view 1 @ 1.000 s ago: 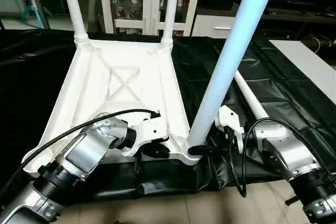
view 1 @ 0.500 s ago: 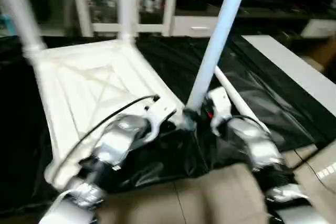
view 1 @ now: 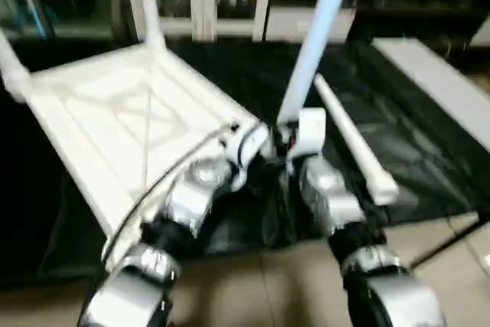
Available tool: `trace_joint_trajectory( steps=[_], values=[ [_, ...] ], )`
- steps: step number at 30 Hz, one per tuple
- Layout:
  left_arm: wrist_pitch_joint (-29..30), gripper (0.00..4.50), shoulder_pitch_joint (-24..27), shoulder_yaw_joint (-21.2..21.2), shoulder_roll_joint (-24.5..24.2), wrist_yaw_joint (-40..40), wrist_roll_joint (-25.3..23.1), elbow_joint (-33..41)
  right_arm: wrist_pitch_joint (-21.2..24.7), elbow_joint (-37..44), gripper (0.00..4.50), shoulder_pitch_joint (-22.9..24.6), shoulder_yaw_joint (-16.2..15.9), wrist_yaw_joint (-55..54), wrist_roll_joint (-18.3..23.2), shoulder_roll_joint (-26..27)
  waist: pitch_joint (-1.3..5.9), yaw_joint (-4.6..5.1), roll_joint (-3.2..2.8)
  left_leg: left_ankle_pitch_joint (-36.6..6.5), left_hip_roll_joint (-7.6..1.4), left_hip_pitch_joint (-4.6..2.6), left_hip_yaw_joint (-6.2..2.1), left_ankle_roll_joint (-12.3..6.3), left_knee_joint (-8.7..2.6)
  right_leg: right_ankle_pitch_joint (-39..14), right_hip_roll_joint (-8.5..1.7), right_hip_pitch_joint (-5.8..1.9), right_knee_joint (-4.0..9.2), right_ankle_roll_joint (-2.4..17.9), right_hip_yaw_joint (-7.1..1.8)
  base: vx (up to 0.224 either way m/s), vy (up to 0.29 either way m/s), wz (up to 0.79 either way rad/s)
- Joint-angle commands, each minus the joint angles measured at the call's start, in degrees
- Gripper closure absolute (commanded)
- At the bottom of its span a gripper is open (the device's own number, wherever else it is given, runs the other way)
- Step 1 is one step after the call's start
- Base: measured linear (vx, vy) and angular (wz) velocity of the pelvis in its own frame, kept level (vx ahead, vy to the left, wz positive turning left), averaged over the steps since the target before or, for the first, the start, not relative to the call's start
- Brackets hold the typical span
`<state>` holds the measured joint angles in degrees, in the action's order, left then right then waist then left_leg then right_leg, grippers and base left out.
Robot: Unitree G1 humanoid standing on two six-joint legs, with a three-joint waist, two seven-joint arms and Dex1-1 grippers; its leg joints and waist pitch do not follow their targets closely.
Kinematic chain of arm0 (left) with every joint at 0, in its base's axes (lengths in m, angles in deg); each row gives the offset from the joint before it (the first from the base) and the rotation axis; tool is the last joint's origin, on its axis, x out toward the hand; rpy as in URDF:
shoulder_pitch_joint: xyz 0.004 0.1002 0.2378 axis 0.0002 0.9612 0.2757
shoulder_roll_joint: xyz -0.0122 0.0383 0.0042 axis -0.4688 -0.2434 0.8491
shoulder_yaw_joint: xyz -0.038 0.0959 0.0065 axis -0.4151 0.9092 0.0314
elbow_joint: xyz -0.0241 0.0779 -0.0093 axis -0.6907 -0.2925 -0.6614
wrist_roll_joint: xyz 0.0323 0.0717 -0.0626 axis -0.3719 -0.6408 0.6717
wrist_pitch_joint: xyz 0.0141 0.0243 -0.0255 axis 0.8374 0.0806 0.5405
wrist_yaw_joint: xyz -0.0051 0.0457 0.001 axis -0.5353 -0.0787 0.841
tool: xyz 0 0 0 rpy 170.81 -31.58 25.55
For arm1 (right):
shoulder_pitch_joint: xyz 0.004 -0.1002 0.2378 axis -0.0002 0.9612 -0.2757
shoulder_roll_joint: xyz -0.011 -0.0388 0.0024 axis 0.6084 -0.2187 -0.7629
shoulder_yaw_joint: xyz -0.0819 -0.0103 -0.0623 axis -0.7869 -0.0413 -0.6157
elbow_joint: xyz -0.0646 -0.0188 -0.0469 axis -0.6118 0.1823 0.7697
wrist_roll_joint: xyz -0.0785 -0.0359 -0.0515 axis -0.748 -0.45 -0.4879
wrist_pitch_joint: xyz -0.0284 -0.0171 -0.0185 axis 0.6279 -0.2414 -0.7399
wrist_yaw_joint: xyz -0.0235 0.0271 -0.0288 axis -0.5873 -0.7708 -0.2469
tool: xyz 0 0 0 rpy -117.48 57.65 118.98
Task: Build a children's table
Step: Rotate leg to tighten
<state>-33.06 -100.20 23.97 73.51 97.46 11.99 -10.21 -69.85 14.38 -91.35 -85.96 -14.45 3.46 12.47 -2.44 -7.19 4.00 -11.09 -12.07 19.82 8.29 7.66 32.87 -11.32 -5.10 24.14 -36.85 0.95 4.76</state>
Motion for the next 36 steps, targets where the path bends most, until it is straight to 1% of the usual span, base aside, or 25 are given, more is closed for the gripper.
trace_joint_trajectory(
  steps=[1,3,4,5,7,8,10,11,12,14,15,17,19,20,21,22,23,26,27,29,30,32,33,35,36],
  values=[
    [-0.15,4.50,-0.75,-1.47,-0.93,-2.59,-0.97,-2.06,-0.04,-1.11,1.71,1.26,-1.43,3.52,0.40,0.75,3.31,0.42,-0.83,-8.03,-0.18,0.77,0.83,-0.24,-3.89,-1.59,-2.34,-3.92,4.49,8.26,-2.72,0.000,0.000,0.00],
    [0.26,4.50,-0.55,-1.05,-1.35,-0.96,-0.94,-1.79,0.16,0.21,1.60,1.71,-1.32,4.63,0.47,-0.11,3.31,0.89,-0.76,-8.93,-0.35,0.88,0.72,-0.65,-3.99,-3.31,-2.55,-4.11,4.67,8.46,-2.68,0.000,0.000,0.00],
    [0.10,4.50,-0.20,-0.70,-1.82,0.32,-1.00,-1.40,0.65,1.60,1.40,2.22,-1.38,6.39,0.49,-1.07,3.33,1.22,-0.86,-9.32,-0.45,0.82,0.74,-1.14,-4.01,-4.59,-2.67,-4.10,4.96,8.80,-2.66,0.000,0.000,0.00],
    [0.25,4.50,0.10,-0.28,-2.25,1.42,-1.06,-1.01,1.21,2.70,1.40,2.66,-1.68,7.33,0.24,-1.88,3.28,1.23,-0.91,-9.25,-0.49,0.78,0.76,-1.33,-4.02,-4.75,-2.69,-4.11,5.05,8.90,-2.64,0.000,0.000,0.00],
    [0.32,4.50,0.36,0.10,-2.63,2.32,-1.13,-0.70,1.58,3.53,1.14,3.00,-1.95,8.17,-0.05,-2.59,3.26,1.33,-0.88,-8.77,-0.60,0.70,0.82,-1.69,-4.02,-4.48,-2.73,-4.05,5.11,9.41,-2.68,0.000,0.000,0.00],
    [0.60,4.50,1.09,1.21,-3.74,4.68,-1.20,0.10,2.76,5.97,1.04,4.03,-2.43,11.20,0.25,-4.39,3.22,1.37,-0.87,-8.68,-0.57,0.70,0.83,-1.85,-4.02,-4.36,-2.68,-4.12,5.14,9.54,-2.66,0.000,0.000,0.00],
    [1.79,4.50,2.51,3.42,-6.01,9.65,-1.09,1.95,4.81,10.57,0.92,6.07,-3.78,17.22,0.40,-8.17,3.25,1.18,-0.89,-7.53,-0.68,0.66,0.85,-2.45,-3.89,-2.46,-2.72,-4.26,5.03,9.87,-2.66,0.000,0.000,0.00],
    [1.89,4.50,2.63,3.60,-6.20,10.04,-1.08,2.12,5.07,11.00,0.92,6.26,-3.88,17.81,0.49,-8.47,3.30,1.06,-0.83,-6.44,-0.71,0.55,0.94,-2.98,-3.75,-0.81,-2.69,-4.30,4.88,10.30,-2.68,0.000,0.000,0.00],
    [2.61,4.50,3.53,4.92,-7.62,12.92,-1.05,3.44,7.15,14.28,0.72,7.71,-4.60,22.46,1.24,-10.78,3.30,0.85,-0.74,-4.83,-0.63,0.61,1.03,-3.84,-3.60,1.24,-2.65,-4.52,4.74,10.82,-2.70,0.000,0.000,0.00],
    [3.24,4.50,4.40,6.07,-9.02,15.76,-1.00,4.87,8.83,17.44,0.61,9.18,-5.66,27.04,1.70,-13.34,3.29,0.95,-0.88,-4.70,-0.62,0.52,1.05,-4.04,-3.67,1.31,-2.65,-4.43,4.74,11.33,-2.69,0.000,0.000,0.00],
    [3.44,4.50,5.37,7.56,-10.82,19.12,-1.01,6.53,9.95,20.51,0.47,10.80,-7.39,32.42,1.87,-16.76,3.23,0.79,-0.75,-5.18,-0.69,0.46,1.07,-4.45,-3.61,0.74,-2.62,-4.56,4.89,11.41,-2.61,0.000,0.000,0.00],
    [2.78,4.50,6.60,9.56,-13.16,23.94,-0.89,8.72,11.34,24.30,0.29,12.74,-9.43,39.42,2.51,-21.01,3.00,0.52,-0.88,-6.87,-0.95,0.31,1.14,-4.76,-3.79,-1.69,-2.78,-4.48,5.20,11.22,-2.68,0.000,0.000,0.00],
    [2.93,4.50,7.16,10.69,-14.36,26.33,-0.74,10.11,11.31,25.33,0.23,13.30,-10.05,41.70,2.55,-22.50,2.84,0.43,-0.88,-8.51,-1.02,0.11,1.28,-4.14,-3.99,-4.65,-2.78,-4.21,5.53,11.30,-2.68,0.000,0.000,0.00],
    [3.24,4.50,7.83,12.01,-15.84,29.19,-0.37,11.94,11.81,26.59,0.04,13.87,-10.59,44.00,2.85,-24.01,2.70,0.31,-0.87,-10.90,-1.18,-0.08,1.32,-3.43,-4.19,-8.02,-2.89,-4.10,5.77,10.93,-2.66,0.000,0.000,0.00],
    [3.22,4.50,8.10,12.54,-16.48,30.31,-0.28,12.73,11.85,26.93,0.04,14.02,-10.72,44.78,2.89,-24.53,2.52,0.34,-0.92,-11.80,-1.28,-0.08,1.36,-3.08,-4.38,-9.61,-2.93,-4.02,5.95,10.64,-2.68,0.000,0.000,0.00],
    [3.30,4.50,8.94,14.16,-18.47,33.75,0.03,15.22,11.80,27.83,0.04,14.41,-11.15,47.17,2.92,-26.13,2.56,0.26,-1.07,-13.57,-1.35,-0.32,1.28,-2.44,-4.49,-12.13,-2.98,-4.03,6.10,10.01,-2.63,0.000,0.000,0.00],
    [4.36,4.50,9.94,15.87,-20.89,37.75,0.63,18.59,11.09,28.20,0.04,14.56,-11.60,49.91,2.43,-27.94,2.58,0.23,-1.03,-14.19,-1.49,-0.41,1.24,-2.22,-4.57,-12.69,-3.09,-4.00,6.10,9.91,-2.66,0.000,0.000,0.00],
    [4.69,4.50,10.52,17.74,-23.08,41.79,1.14,21.74,12.05,28.60,0.04,14.35,-12.97,54.80,3.36,-29.12,2.49,-0.21,-0.99,-13.94,-1.43,-0.95,1.63,-2.23,-4.47,-11.54,-2.78,-3.57,6.03,10.64,-2.85,0.000,0.000,0.00],
    [5.26,4.50,10.70,18.25,-23.59,43.01,1.45,22.89,12.65,28.96,0.04,14.30,-13.42,56.34,4.09,-29.33,2.57,-0.33,-0.73,-13.10,-1.36,-0.85,1.77,-2.41,-4.44,-10.20,-2.59,-3.73,5.80,10.90,-2.92,0.000,0.000,0.00],
    [6.08,4.50,10.98,18.71,-24.05,44.38,1.60,24.31,13.61,29.71,0.04,14.22,-14.04,58.21,4.77,-29.46,2.70,-0.58,-0.84,-11.93,-1.41,-0.94,1.93,-2.58,-4.35,-8.38,-2.54,-3.61,5.49,11.36,-3.10,0.000,0.000,0.00],
    [6.17,4.50,11.04,18.90,-24.08,44.61,1.53,24.75,13.49,29.66,0.04,13.94,-14.74,59.25,4.56,-29.40,2.72,-0.66,-0.54,-11.05,-1.34,-0.87,2.03,-2.70,-4.29,-7.60,-2.47,-3.67,5.38,11.61,-3.16,0.000,0.000,0.00],
    [6.30,4.50,11.08,19.00,-24.11,44.72,1.46,25.09,13.43,29.66,0.04,13.78,-15.20,59.95,4.36,-29.39,2.87,-0.79,-0.68,-10.42,-1.31,-0.93,2.08,-2.66,-4.16,-6.58,-2.53,-3.66,5.24,11.92,-3.22,0.000,0.000,0.00],
    [6.57,4.50,11.10,19.15,-24.19,44.63,1.40,25.67,12.69,29.05,0.04,13.19,-16.07,60.57,3.60,-29.05,2.93,-0.74,-0.63,-9.20,-1.20,-0.79,2.11,-2.70,-4.05,-4.54,-2.42,-3.75,4.98,12.24,-3.22,0.000,0.000,0.00],
    [6.93,4.50,11.10,19.31,-24.29,44.46,1.37,26.15,11.97,28.14,0.04,12.45,-16.87,60.86,2.79,-28.53,2.93,-0.72,-0.57,-9.57,-1.11,-0.64,2.11,-2.59,-4.06,-5.20,-2.52,-3.90,5.07,11.89,-3.26,0.000,0.000,0.00],
    [7.11,4.50,11.13,19.33,-24.37,44.55,1.36,26.40,11.80,27.89,0.04,12.28,-17.01,61.08,2.57,-28.42,2.81,-0.73,-0.55,-10.29,-1.10,-0.54,2.06,-2.41,-4.18,-6.92,-2.59,-3.95,5.28,11.36,-3.28,0.000,0.000,0.00]
  ],
)
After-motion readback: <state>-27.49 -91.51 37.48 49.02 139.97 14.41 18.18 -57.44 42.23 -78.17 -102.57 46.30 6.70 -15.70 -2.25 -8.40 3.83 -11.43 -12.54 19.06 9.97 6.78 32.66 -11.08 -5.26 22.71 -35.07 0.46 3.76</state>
